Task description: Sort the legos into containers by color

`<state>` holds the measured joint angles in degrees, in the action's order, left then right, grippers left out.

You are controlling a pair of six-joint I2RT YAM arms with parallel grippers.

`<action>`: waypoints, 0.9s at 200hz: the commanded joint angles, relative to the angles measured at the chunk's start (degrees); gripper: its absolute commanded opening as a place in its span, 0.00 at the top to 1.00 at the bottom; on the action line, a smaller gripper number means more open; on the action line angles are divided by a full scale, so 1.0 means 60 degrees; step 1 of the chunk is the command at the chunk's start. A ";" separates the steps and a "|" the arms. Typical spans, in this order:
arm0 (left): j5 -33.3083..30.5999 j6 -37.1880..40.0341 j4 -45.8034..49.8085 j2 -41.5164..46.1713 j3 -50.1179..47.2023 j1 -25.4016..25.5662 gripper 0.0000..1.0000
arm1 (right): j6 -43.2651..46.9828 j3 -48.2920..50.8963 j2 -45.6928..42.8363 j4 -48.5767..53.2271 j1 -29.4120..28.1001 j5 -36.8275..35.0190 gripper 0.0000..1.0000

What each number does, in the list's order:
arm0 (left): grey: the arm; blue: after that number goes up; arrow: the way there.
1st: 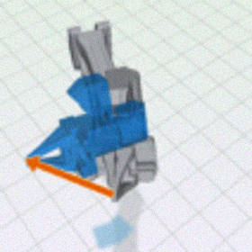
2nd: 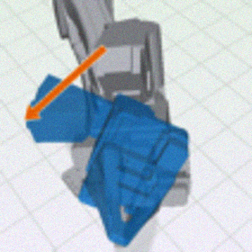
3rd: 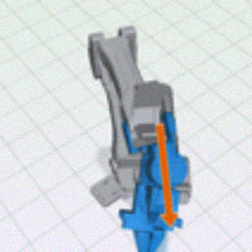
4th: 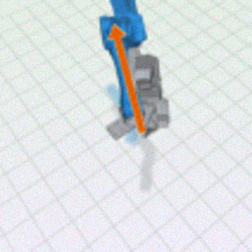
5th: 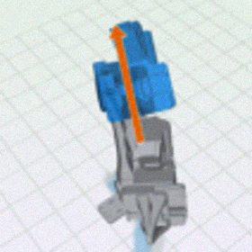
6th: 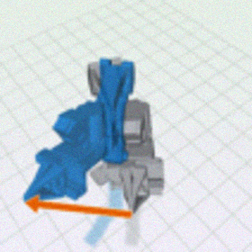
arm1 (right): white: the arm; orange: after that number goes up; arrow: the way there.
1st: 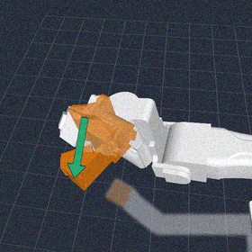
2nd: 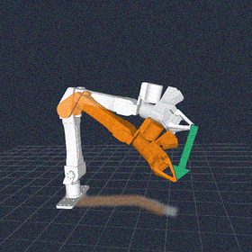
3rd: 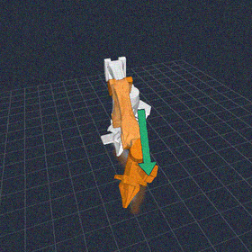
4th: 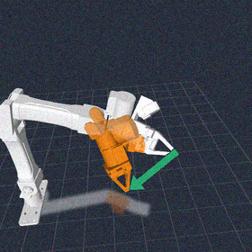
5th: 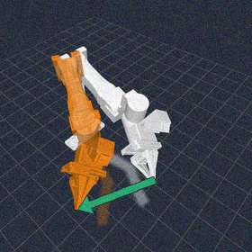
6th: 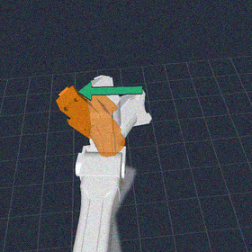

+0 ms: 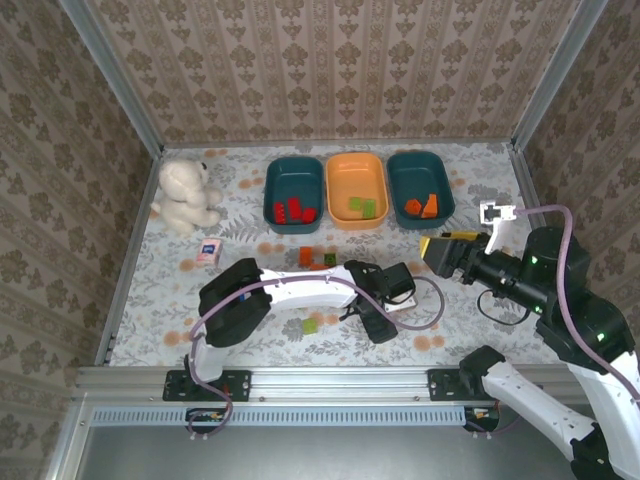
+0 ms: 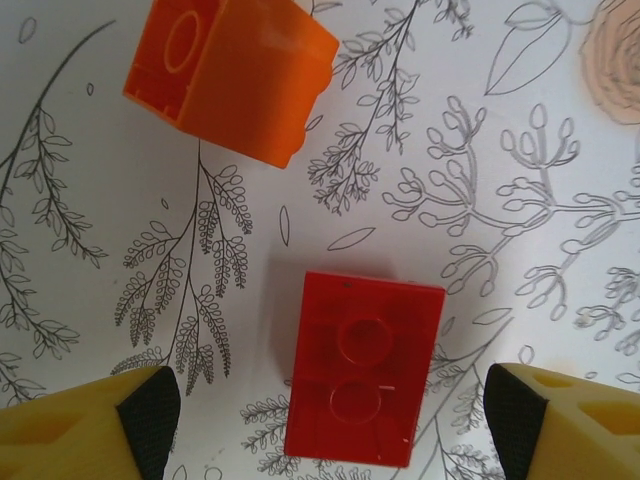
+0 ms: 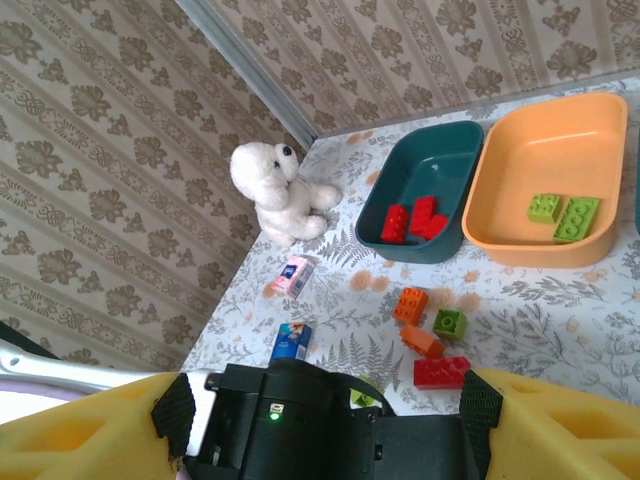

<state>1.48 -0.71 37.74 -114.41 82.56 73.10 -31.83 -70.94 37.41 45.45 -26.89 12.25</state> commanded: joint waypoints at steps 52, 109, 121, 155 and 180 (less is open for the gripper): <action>-0.0213 0.0268 0.0735 -0.0945 0.0661 0.0102 0.27 | -0.0129 0.0014 -0.0031 0.0203 0.0015 -0.0255 0.26; -0.0239 0.0029 0.0530 -0.0979 0.0787 0.0093 0.70 | -0.0094 0.0090 0.0166 0.0160 0.0018 -0.0218 0.26; -0.0360 -0.0156 0.0555 -0.0840 0.0764 0.0014 0.71 | -0.0018 0.0032 0.0221 0.0169 0.0029 -0.0238 0.26; -0.0566 -0.1160 0.0669 0.0333 0.0572 -0.0878 0.72 | 0.0202 -0.0101 0.0424 0.0207 0.0029 -0.0258 0.26; -0.0756 -0.1671 0.0840 0.1395 0.0528 -0.1882 0.73 | 0.0273 0.0011 0.0574 0.0055 0.0029 -0.0212 0.26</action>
<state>-0.51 -5.67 40.97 -114.72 85.60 67.85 -31.42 -70.78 40.10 45.69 -26.89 11.97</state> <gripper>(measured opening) 0.324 0.741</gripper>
